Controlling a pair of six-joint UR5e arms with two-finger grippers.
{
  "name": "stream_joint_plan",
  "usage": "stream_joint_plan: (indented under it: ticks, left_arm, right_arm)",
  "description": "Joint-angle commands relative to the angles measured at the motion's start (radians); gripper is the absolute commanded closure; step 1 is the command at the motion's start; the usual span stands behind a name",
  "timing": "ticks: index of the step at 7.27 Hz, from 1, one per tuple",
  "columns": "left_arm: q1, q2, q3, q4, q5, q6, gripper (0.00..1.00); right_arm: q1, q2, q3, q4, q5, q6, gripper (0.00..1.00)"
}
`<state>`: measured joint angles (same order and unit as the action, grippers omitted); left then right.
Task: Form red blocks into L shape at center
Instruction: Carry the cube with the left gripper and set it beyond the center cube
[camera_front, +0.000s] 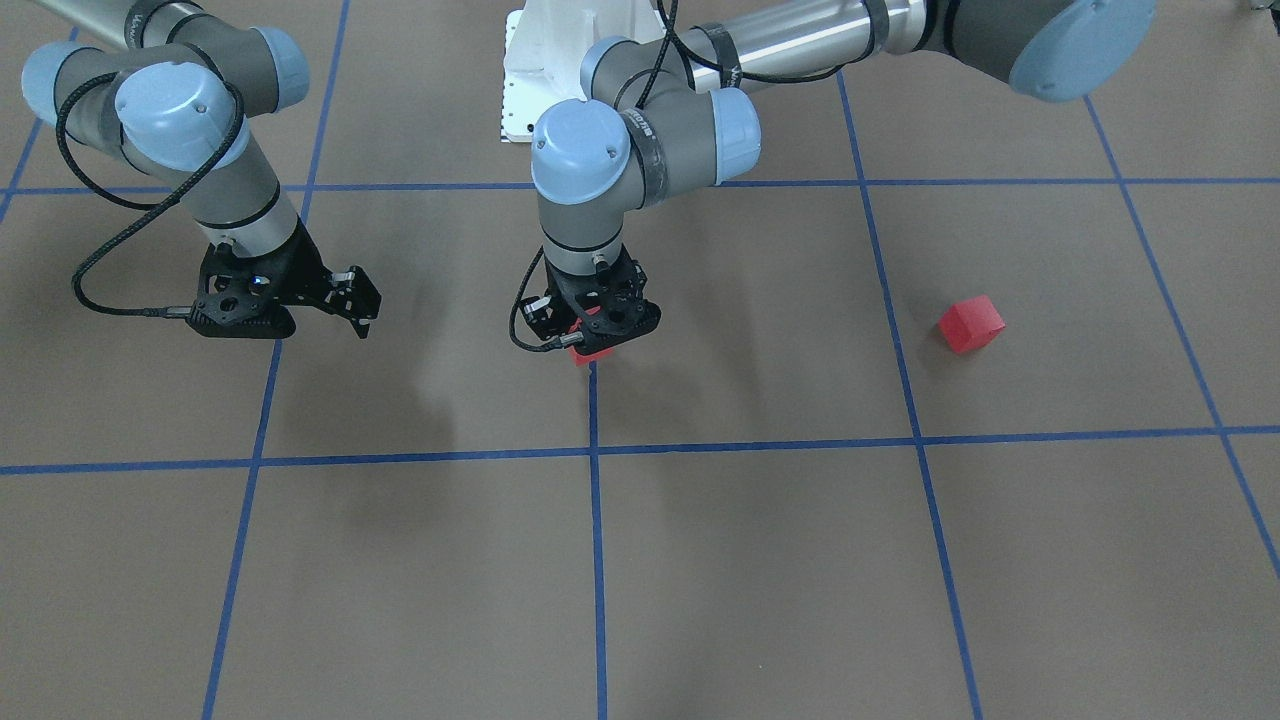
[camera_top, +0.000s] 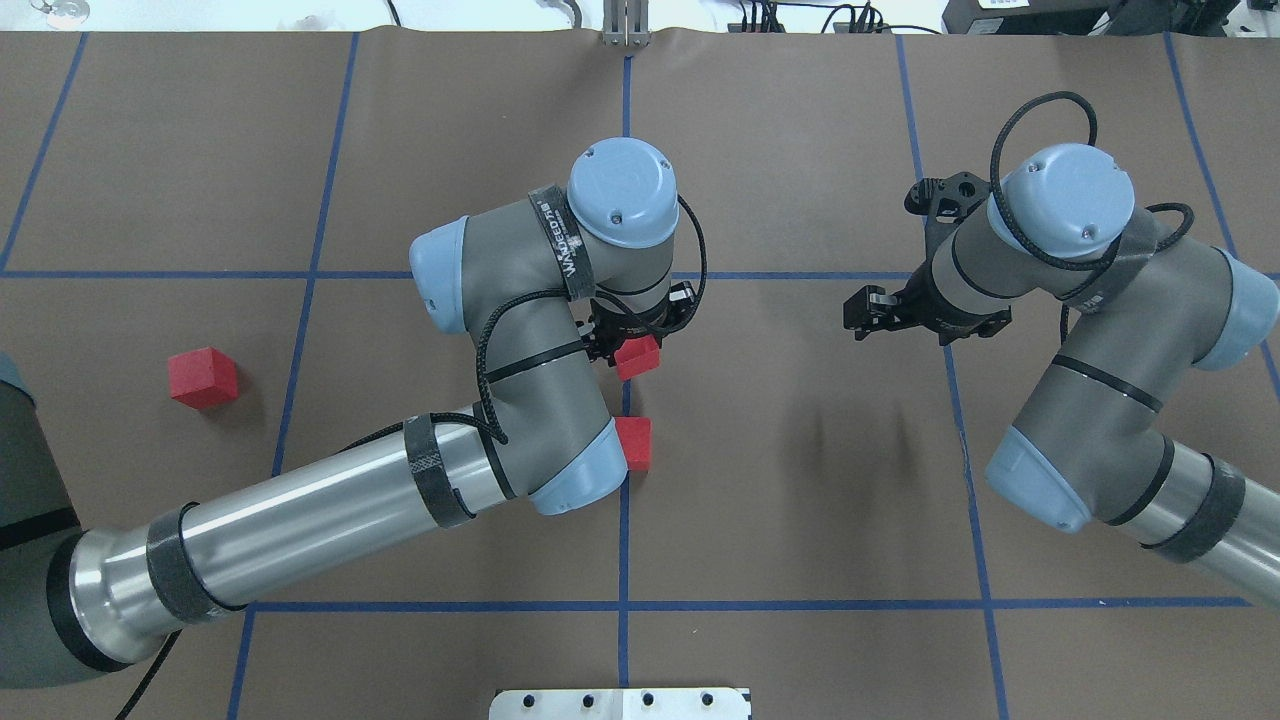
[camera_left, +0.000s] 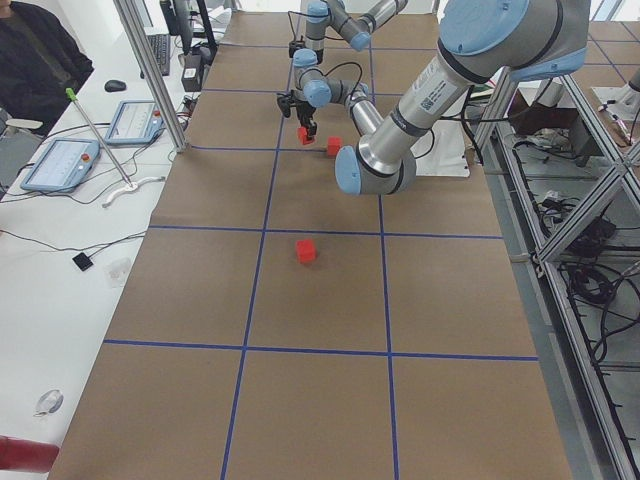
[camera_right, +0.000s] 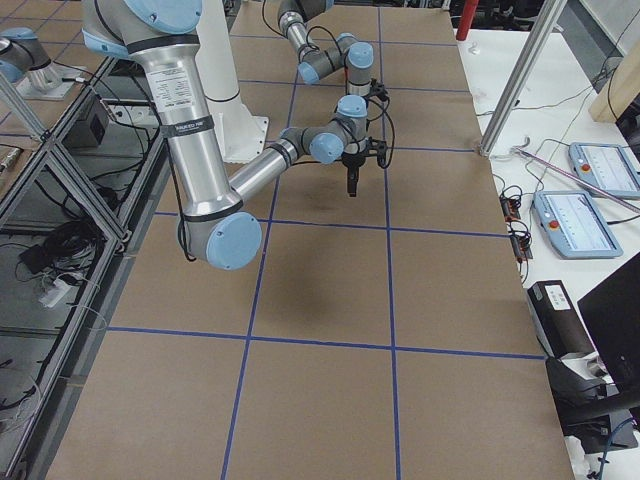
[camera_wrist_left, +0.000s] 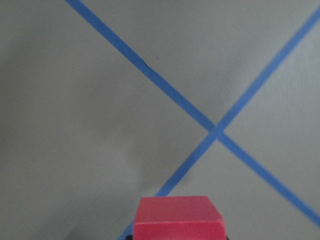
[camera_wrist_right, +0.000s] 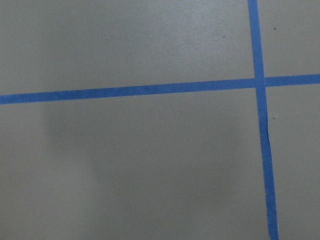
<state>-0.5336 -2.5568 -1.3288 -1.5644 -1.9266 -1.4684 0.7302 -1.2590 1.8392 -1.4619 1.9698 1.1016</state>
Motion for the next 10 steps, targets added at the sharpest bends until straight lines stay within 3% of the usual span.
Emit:
stream_joint_plan:
  ticks: [1, 5, 10]
  left_arm:
    - [0.012, 0.007, -0.026, 0.044, -0.002, 0.192, 1.00]
    - [0.063, 0.038, -0.015, -0.040, 0.003, 0.209, 1.00]
    - [0.064, 0.050, -0.018, -0.056, 0.006, 0.215, 1.00]
  right_arm:
    - [0.000, 0.001, 0.000, 0.000, 0.000, 0.000, 0.00]
    - [0.000, 0.003, -0.002, 0.000, 0.000, 0.000, 0.00]
    - [0.000, 0.004, 0.000, 0.000, 0.000, 0.000, 0.00]
